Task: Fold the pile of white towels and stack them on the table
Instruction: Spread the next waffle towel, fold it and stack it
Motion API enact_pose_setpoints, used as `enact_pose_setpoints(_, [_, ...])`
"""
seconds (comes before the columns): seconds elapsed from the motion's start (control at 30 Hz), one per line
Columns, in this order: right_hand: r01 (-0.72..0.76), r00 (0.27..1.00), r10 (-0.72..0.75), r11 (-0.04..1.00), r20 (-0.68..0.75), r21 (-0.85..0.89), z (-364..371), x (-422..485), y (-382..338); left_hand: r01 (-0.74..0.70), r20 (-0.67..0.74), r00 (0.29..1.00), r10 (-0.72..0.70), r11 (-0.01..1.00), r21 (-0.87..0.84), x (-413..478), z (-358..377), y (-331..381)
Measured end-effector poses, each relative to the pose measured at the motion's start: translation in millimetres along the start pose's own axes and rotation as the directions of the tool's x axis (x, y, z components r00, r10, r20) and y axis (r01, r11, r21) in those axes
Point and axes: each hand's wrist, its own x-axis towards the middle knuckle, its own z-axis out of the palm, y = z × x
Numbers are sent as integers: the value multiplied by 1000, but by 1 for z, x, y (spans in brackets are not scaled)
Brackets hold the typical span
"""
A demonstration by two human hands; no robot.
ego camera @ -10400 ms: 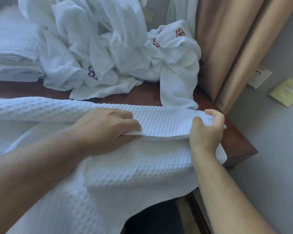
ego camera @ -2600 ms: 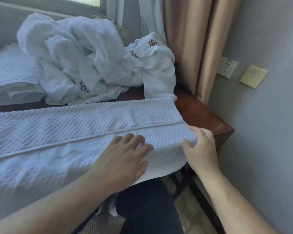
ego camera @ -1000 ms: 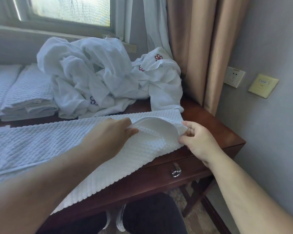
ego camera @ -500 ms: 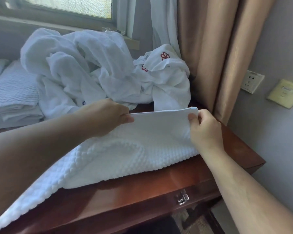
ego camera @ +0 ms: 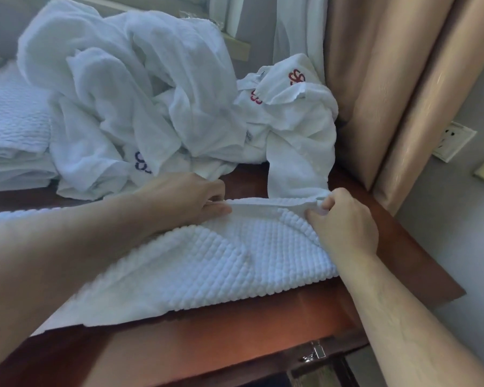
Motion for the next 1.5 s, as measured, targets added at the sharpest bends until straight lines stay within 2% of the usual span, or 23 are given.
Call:
enact_pose_setpoints(0.07, [143, 985, -138, 989, -108, 42, -3, -10, -14, 36, -72, 996, -43, 995, -91, -10, -8, -2])
enact_pose_setpoints(0.13, [276, 956, -258, 953, -141, 123, -3, -22, -35, 84, -137, 985, -103, 987, -140, -27, -18, -7])
enact_pose_setpoints(0.23, [456, 889, -445, 843, -106, 285, 1, -52, -81, 146, -210, 961, -180, 975, -167, -69, -41, -24])
enact_pose_setpoints(0.3, [555, 820, -566, 748, -86, 364, 4, -77, -119, 199, -261, 932, -252, 956, -214, -110, -58, -39])
enact_pose_setpoints(0.4, [716, 659, -748, 594, -75, 367, 7, -118, -177, 305, -364, 852, -375, 922, -236, -188, -79, -63])
enact_pose_setpoints(0.53, [818, 367, -929, 348, 49, 458, 11, -167, -236, 423, -436, 743, -508, 861, -282, -305, -90, -75])
enact_pose_setpoints(0.67, [836, 124, -976, 201, 181, 511, 20, -207, -277, 523, -417, 671, -613, 790, -318, -400, -82, -77])
enact_pose_setpoints(0.77, [860, 31, -965, 158, 259, 485, 26, -233, -301, 580, -340, 618, -709, 703, -412, -443, -77, -84])
enact_pose_setpoints(0.83, [877, 5, -962, 135, 273, 461, 29, -246, -311, 591, -300, 614, -730, 677, -439, -460, -76, -87])
enact_pose_setpoints(1.1, [933, -20, -920, 123, 391, 337, 34, -271, -326, 619, -110, 719, -687, 704, -350, -480, -75, -91])
enact_pose_setpoints(1.2, [879, -48, -939, 122, 341, 461, 28, -270, -329, 597, -79, 733, -676, 694, -402, -484, -78, -92])
enact_pose_setpoints(1.27, [775, 7, -953, 197, 304, 600, 23, -262, -332, 549, -54, 713, -699, 605, -577, -487, -82, -94])
enact_pose_setpoints(1.37, [624, 157, -963, 267, 218, 734, 21, -240, -337, 476, -6, 672, -741, 438, -763, -495, -94, -99])
enact_pose_setpoints(1.5, [602, 264, -953, 282, 146, 748, 22, -216, -350, 342, -60, 718, -693, 427, -837, -496, -108, -108])
